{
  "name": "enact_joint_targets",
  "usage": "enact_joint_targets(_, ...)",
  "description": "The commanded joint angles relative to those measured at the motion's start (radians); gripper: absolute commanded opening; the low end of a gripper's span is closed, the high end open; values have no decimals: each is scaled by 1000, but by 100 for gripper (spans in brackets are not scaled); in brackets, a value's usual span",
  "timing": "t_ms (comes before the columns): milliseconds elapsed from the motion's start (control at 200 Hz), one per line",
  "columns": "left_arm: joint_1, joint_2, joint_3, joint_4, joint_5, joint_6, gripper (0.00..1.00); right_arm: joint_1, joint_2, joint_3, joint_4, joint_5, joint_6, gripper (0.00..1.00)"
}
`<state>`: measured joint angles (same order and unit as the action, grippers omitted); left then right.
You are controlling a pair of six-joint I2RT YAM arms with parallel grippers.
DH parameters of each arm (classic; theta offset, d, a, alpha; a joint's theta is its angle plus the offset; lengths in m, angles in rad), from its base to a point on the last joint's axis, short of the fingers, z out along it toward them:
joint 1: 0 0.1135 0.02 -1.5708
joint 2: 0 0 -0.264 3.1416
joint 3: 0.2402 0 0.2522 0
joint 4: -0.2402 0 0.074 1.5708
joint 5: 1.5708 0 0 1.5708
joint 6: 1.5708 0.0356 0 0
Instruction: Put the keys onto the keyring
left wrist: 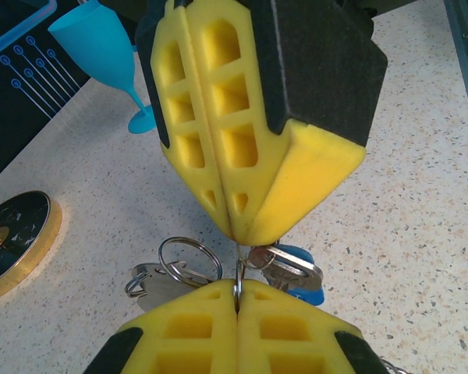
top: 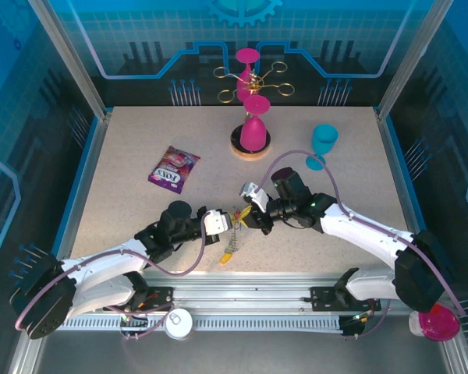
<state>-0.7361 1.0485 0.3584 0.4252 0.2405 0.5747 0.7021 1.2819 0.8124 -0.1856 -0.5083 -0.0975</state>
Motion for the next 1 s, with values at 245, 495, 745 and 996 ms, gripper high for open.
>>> enact_joint_targets(245,-3,-5,27,50,33,-6,0,1,13,32,12,115,59,0)
enact_joint_targets(495,-3,-10,18,74,46,1,0,-3,28,30,28,78,88,0)
enact_joint_targets(745,-3,-28,10,96,48,-32,0,-10,34,20,38,84,111,25)
enact_joint_targets(996,-2,-59,31,102,42,-233,0,-69,-55,-25,50,53,138,47)
